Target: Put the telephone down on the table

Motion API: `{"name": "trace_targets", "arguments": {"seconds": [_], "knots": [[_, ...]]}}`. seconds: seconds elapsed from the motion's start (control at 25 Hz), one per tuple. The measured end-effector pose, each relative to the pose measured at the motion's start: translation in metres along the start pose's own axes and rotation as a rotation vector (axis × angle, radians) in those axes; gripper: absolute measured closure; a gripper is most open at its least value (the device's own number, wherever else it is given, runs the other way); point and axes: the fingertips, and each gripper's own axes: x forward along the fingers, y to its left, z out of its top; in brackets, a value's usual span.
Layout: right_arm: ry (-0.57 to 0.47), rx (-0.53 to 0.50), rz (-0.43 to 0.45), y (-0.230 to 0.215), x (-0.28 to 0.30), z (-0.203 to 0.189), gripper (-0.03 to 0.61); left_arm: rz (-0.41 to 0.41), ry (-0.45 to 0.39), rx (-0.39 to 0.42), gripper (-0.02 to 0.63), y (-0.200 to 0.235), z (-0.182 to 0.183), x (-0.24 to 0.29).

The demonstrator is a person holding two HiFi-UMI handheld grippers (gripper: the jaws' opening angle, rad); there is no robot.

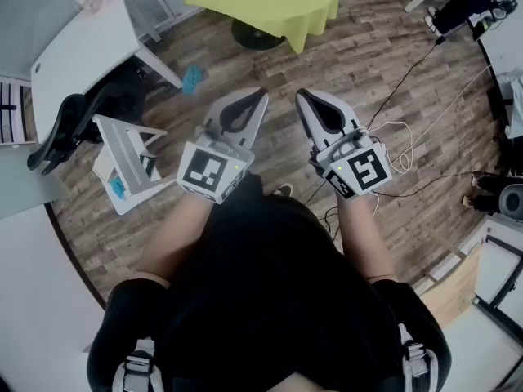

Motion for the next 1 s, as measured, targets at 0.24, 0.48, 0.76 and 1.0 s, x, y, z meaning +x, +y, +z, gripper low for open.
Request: {"name": "trace_targets", "arguments": {"seconds": [0.24, 0.48, 0.76, 1.0], "knots": [[0.016, 0.017, -0.001, -0.003, 0.013, -0.004, 0.561, -0.008, 0.016, -0.021, 0.604, 0.012, -0.003, 0.004], [0.024, 0.023, -0.013, -0.005, 0.035, -0.008, 0.56, -0.017, 0.022, -0.006, 0.604, 0.034, -0.005, 0.008], [0.035, 0.018, -0.038, -0.004, 0.071, -0.01, 0.56, -0.053, 0.012, -0.019, 0.604, 0.069, -0.003, 0.009], [0.041, -0.001, -0.078, -0.008, 0.091, -0.01, 0.56, -0.084, 0.018, -0.018, 0.604, 0.09, -0.007, 0.017]]}}
